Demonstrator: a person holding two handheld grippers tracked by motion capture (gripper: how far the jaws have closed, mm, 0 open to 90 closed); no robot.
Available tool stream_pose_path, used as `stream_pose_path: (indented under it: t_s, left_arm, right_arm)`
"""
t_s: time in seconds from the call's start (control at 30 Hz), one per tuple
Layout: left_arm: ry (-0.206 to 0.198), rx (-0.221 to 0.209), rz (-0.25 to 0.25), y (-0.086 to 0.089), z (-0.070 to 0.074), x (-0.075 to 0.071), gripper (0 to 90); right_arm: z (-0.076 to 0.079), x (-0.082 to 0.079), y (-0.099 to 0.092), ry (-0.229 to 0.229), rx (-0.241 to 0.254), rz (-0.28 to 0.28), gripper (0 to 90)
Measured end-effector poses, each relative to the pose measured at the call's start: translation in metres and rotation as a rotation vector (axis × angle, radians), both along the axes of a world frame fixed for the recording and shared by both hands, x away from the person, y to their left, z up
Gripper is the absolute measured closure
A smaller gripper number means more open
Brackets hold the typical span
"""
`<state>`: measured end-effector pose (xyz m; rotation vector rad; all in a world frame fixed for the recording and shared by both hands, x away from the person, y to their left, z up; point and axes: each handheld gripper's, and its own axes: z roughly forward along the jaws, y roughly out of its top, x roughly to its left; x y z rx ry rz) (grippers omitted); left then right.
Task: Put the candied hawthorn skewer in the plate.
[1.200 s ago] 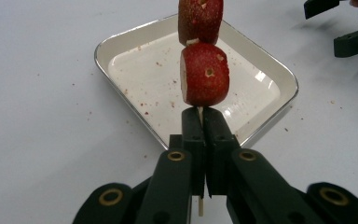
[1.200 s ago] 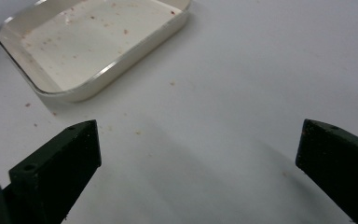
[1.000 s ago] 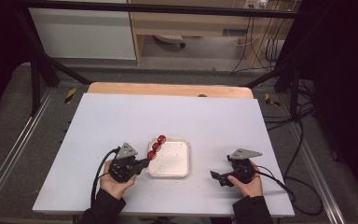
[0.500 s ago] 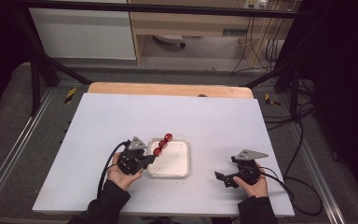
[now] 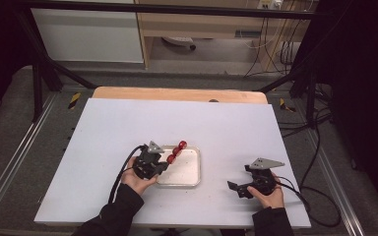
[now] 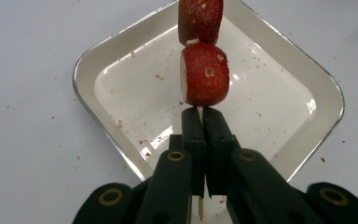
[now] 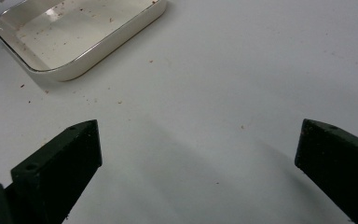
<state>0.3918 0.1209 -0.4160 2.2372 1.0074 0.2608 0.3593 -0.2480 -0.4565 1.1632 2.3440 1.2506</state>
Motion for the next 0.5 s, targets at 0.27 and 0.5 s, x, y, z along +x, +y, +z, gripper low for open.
stream_pose_path:
  t_s: [0.27, 0.5]
  left_arm:
    - [0.021, 0.065, 0.005, -0.011, -0.008, 0.000, 88.2]
    - [0.049, 0.102, 0.009, -0.017, -0.012, 0.000, 88.1]
  right_arm:
    - [0.001, -0.001, -0.001, 0.002, 0.010, 0.000, 1.1]
    - [0.001, -0.001, -0.001, 0.001, 0.012, 0.004, 1.1]
